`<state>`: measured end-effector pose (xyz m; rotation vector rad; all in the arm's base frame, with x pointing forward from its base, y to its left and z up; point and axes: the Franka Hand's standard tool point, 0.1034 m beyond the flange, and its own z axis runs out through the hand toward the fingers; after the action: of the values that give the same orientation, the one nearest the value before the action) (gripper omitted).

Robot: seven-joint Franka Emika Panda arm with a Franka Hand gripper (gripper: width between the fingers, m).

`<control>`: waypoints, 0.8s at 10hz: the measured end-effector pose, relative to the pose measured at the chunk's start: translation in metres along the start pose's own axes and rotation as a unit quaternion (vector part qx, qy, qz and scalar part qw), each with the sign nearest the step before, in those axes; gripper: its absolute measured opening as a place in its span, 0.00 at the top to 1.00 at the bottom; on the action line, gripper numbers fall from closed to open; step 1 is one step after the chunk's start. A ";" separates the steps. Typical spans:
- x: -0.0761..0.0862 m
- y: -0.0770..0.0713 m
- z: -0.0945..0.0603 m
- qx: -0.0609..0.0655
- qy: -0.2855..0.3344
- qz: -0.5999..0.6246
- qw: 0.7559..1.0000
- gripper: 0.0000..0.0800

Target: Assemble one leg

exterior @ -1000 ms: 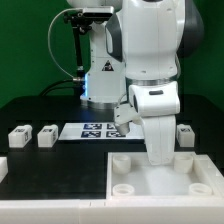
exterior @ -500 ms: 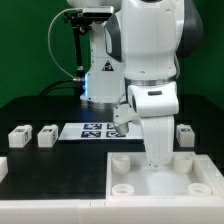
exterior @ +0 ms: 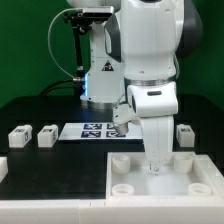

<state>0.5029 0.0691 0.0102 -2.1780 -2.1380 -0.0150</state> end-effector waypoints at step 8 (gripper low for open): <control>0.025 -0.024 -0.043 -0.014 -0.014 0.185 0.983 0.19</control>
Offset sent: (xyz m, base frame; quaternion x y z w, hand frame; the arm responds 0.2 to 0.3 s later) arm -0.0044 -0.0048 0.0584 -0.0591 -0.0341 0.0031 0.9977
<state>0.4819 0.0910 0.0564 -2.5692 -1.7201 0.0107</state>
